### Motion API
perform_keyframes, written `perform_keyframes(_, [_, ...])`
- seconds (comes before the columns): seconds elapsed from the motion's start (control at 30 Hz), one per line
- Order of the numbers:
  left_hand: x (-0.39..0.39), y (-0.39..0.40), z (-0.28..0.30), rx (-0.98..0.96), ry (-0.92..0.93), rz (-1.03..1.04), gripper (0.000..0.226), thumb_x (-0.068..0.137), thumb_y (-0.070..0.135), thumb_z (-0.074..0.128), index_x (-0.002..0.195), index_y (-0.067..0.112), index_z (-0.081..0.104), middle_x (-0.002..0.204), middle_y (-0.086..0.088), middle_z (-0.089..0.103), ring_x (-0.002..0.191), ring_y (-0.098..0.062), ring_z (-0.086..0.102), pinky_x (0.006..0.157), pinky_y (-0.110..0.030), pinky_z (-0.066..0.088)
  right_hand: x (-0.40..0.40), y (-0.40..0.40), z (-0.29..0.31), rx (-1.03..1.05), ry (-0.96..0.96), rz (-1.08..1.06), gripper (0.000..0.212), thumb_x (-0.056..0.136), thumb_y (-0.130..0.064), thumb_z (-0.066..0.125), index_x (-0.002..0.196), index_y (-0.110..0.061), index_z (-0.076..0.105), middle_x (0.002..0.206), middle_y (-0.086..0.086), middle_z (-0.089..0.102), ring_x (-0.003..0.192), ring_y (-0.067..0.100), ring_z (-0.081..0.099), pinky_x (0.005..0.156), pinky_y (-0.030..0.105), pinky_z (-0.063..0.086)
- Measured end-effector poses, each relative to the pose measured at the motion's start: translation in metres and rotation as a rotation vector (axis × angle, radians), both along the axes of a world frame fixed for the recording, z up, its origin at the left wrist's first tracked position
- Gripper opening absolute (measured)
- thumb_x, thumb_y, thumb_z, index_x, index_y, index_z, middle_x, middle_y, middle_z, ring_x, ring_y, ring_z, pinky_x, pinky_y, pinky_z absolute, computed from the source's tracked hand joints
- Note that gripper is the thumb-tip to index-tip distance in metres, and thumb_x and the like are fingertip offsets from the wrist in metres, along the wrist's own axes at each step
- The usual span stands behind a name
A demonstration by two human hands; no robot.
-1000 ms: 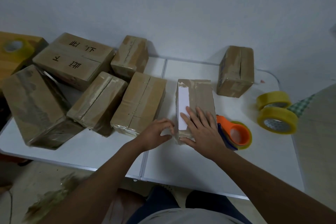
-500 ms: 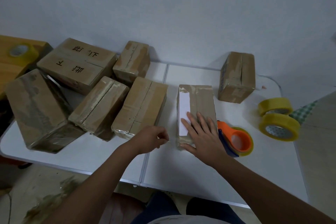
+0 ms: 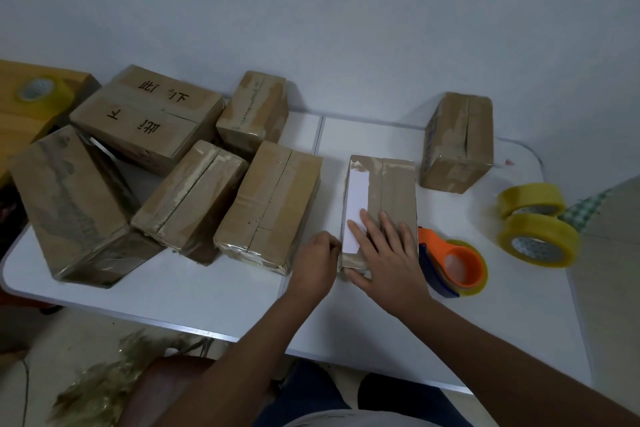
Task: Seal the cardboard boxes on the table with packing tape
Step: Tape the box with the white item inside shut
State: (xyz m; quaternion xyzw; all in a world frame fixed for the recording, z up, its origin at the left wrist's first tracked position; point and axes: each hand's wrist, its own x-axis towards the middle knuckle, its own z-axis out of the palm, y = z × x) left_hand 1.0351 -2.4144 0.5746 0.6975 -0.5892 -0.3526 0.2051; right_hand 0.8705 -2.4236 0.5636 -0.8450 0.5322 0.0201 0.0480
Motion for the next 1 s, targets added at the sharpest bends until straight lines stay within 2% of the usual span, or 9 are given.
perform_keyframes(0.07, [-0.004, 0.007, -0.007, 0.01, 0.111, 0.101, 0.008, 0.101, 0.013, 0.052, 0.099, 0.014, 0.06, 0.098, -0.002, 0.064, 0.085, -0.015, 0.061, 0.068, -0.011, 0.045, 0.001, 0.0, -0.001, 0.002, 0.015, -0.005, 0.078, 0.091, -0.07, 0.027, 0.155, -0.028, 0.016, 0.164, 0.0, 0.008, 0.15, 0.03, 0.01, 0.117, 0.055, 0.017])
perform_keyframes(0.17, [-0.015, 0.014, -0.016, 0.054, 0.328, 0.318, 0.009, 0.101, 0.015, 0.053, 0.107, 0.02, 0.057, 0.112, 0.003, 0.054, 0.088, -0.009, 0.06, 0.065, -0.008, 0.047, 0.002, -0.001, -0.002, 0.004, 0.023, -0.006, 0.077, 0.091, -0.07, 0.026, 0.156, -0.028, 0.015, 0.164, 0.001, 0.008, 0.15, 0.031, 0.01, 0.117, 0.055, 0.016])
perform_keyframes(0.27, [-0.027, 0.008, -0.019, 0.099, 0.491, 0.532, 0.028, 0.099, 0.008, 0.056, 0.121, 0.021, 0.047, 0.116, 0.003, 0.044, 0.091, -0.005, 0.057, 0.062, -0.009, 0.048, 0.001, -0.001, -0.002, 0.008, 0.037, -0.007, 0.079, 0.091, -0.07, 0.028, 0.156, -0.028, 0.013, 0.164, 0.002, 0.006, 0.15, 0.031, 0.008, 0.117, 0.056, 0.014])
perform_keyframes(0.4, [-0.024, -0.001, -0.019, 0.269, 0.603, 0.555, 0.013, 0.102, 0.015, 0.05, 0.109, 0.011, 0.06, 0.106, -0.008, 0.063, 0.097, -0.023, 0.062, 0.08, -0.031, 0.052, 0.001, 0.0, 0.0, 0.006, 0.049, -0.003, 0.081, 0.09, -0.07, 0.032, 0.156, -0.027, 0.012, 0.164, 0.003, 0.006, 0.15, 0.032, 0.009, 0.116, 0.056, 0.015])
perform_keyframes(0.5, [-0.008, 0.009, -0.008, 0.283, 0.645, 0.602, 0.017, 0.101, 0.025, 0.055, 0.096, 0.018, 0.069, 0.097, -0.002, 0.072, 0.095, -0.015, 0.066, 0.073, -0.023, 0.05, 0.002, 0.0, -0.001, 0.01, 0.048, 0.001, 0.082, 0.09, -0.072, 0.031, 0.156, -0.027, 0.011, 0.164, 0.003, 0.004, 0.15, 0.032, 0.007, 0.117, 0.056, 0.014])
perform_keyframes(0.6, [-0.007, 0.021, 0.009, 0.224, 0.68, 0.495, 0.02, 0.1, 0.029, 0.056, 0.096, 0.03, 0.075, 0.095, 0.013, 0.075, 0.092, -0.003, 0.068, 0.071, -0.01, 0.046, 0.002, -0.001, 0.0, 0.006, 0.05, 0.0, 0.08, 0.091, -0.072, 0.025, 0.156, -0.026, 0.013, 0.164, 0.004, 0.007, 0.149, 0.033, 0.01, 0.117, 0.056, 0.015])
perform_keyframes(0.7, [-0.013, 0.029, 0.016, 0.18, 0.508, 0.258, 0.031, 0.104, 0.019, 0.049, 0.13, 0.023, 0.064, 0.121, 0.017, 0.064, 0.11, 0.0, 0.058, 0.083, -0.004, 0.04, 0.002, -0.001, 0.001, 0.007, 0.06, -0.011, 0.081, 0.09, -0.071, 0.024, 0.156, -0.025, 0.015, 0.164, 0.004, 0.009, 0.149, 0.033, 0.012, 0.116, 0.056, 0.017])
perform_keyframes(0.77, [-0.003, 0.029, 0.018, 0.169, 0.477, 0.126, 0.039, 0.104, 0.011, 0.046, 0.139, 0.024, 0.055, 0.123, 0.019, 0.06, 0.112, 0.002, 0.057, 0.081, -0.001, 0.041, 0.003, -0.001, 0.001, 0.005, 0.055, -0.013, 0.08, 0.091, -0.07, 0.027, 0.156, -0.025, 0.015, 0.164, 0.004, 0.009, 0.149, 0.033, 0.012, 0.116, 0.056, 0.016])
perform_keyframes(1.0, [0.027, 0.027, 0.011, 0.153, 0.549, -0.012, 0.042, 0.096, 0.012, 0.062, 0.134, 0.032, 0.06, 0.124, 0.021, 0.066, 0.117, 0.005, 0.059, 0.085, -0.006, 0.045, 0.003, -0.001, 0.003, 0.028, 0.093, -0.005, 0.084, 0.09, -0.075, 0.018, 0.156, -0.025, 0.012, 0.164, 0.004, 0.006, 0.149, 0.033, 0.009, 0.116, 0.056, 0.016])
